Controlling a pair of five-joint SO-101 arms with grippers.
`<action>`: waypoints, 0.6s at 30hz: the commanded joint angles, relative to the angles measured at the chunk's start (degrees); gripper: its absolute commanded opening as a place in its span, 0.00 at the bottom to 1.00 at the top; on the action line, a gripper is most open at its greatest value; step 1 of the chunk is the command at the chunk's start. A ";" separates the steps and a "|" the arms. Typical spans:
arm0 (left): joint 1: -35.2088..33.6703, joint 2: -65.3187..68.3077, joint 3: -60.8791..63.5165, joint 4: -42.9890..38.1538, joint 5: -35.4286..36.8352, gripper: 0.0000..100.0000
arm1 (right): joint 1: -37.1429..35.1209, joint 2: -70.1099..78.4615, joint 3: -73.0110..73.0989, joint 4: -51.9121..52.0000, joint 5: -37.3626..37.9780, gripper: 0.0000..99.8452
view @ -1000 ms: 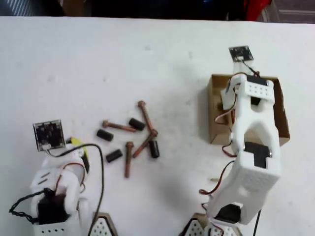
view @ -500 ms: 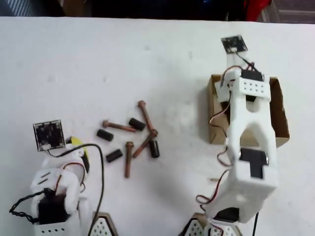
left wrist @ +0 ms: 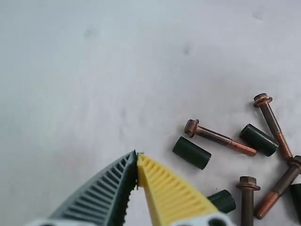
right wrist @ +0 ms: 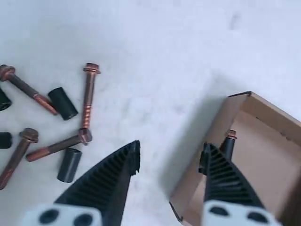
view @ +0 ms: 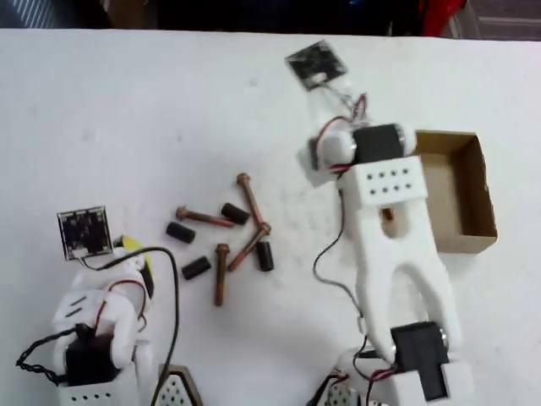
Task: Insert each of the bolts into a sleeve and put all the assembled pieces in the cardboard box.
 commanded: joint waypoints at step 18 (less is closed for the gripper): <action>-10.15 -0.22 -1.58 1.49 0.18 0.02 | -18.51 -2.42 21.27 -20.62 14.77 0.18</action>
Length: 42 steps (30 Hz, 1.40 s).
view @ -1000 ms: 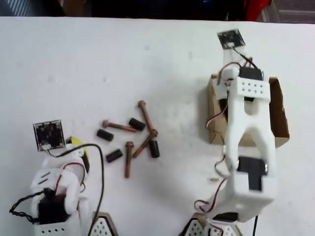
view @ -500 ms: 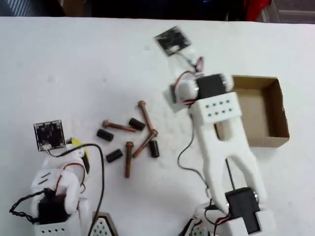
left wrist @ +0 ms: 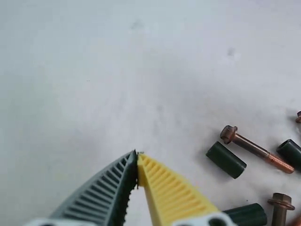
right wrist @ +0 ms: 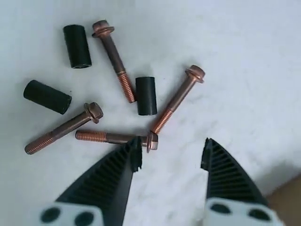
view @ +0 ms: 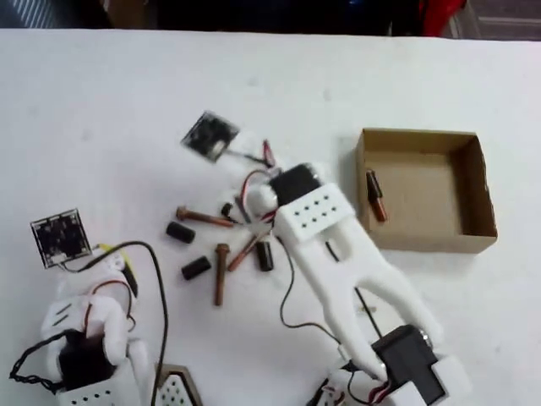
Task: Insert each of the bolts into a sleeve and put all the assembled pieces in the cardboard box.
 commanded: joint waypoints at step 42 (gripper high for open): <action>-0.40 -0.22 -1.49 0.26 0.18 0.02 | 0.13 44.18 -31.30 1.10 3.52 0.18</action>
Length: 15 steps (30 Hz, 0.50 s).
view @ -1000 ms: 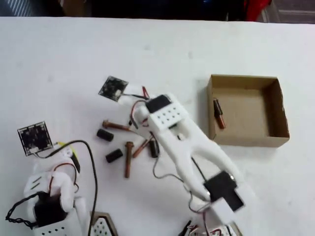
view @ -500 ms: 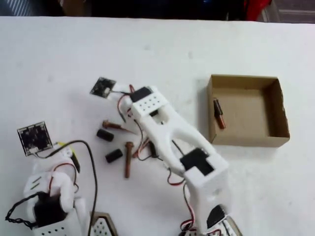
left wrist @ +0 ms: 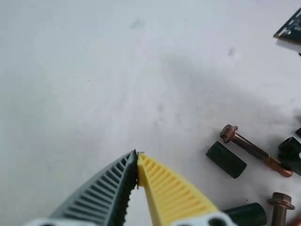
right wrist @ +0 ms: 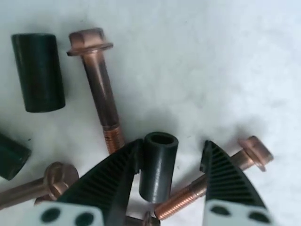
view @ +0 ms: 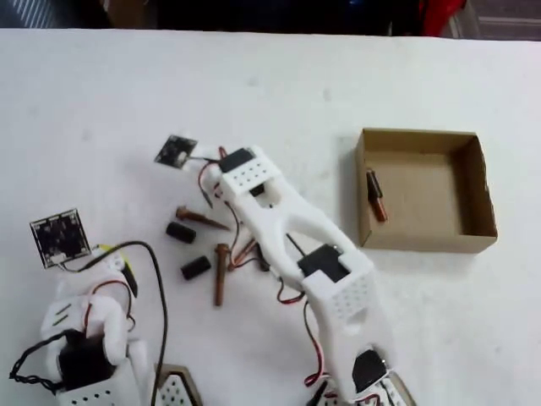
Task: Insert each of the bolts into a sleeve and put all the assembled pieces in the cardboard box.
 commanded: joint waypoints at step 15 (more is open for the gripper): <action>-0.40 -0.22 -1.41 0.26 0.18 0.02 | 2.51 0.13 -1.58 4.26 0.44 0.18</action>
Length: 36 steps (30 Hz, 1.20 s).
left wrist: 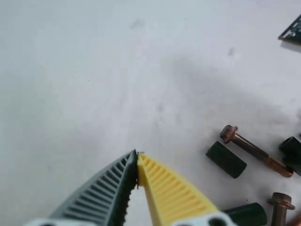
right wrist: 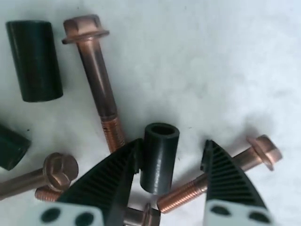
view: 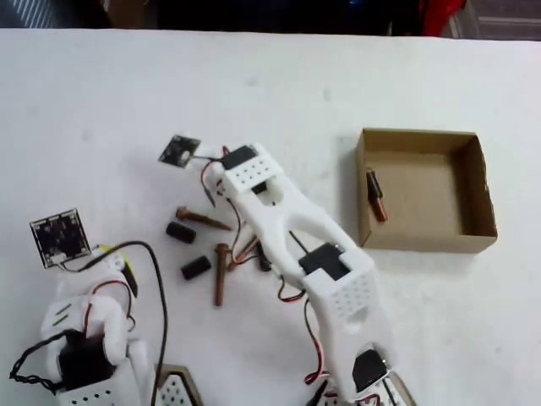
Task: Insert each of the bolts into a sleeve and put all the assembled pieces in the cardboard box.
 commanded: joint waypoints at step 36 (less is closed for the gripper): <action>-0.04 -0.22 0.09 0.00 0.18 0.02 | 1.54 -49.36 -0.70 20.09 -12.31 0.02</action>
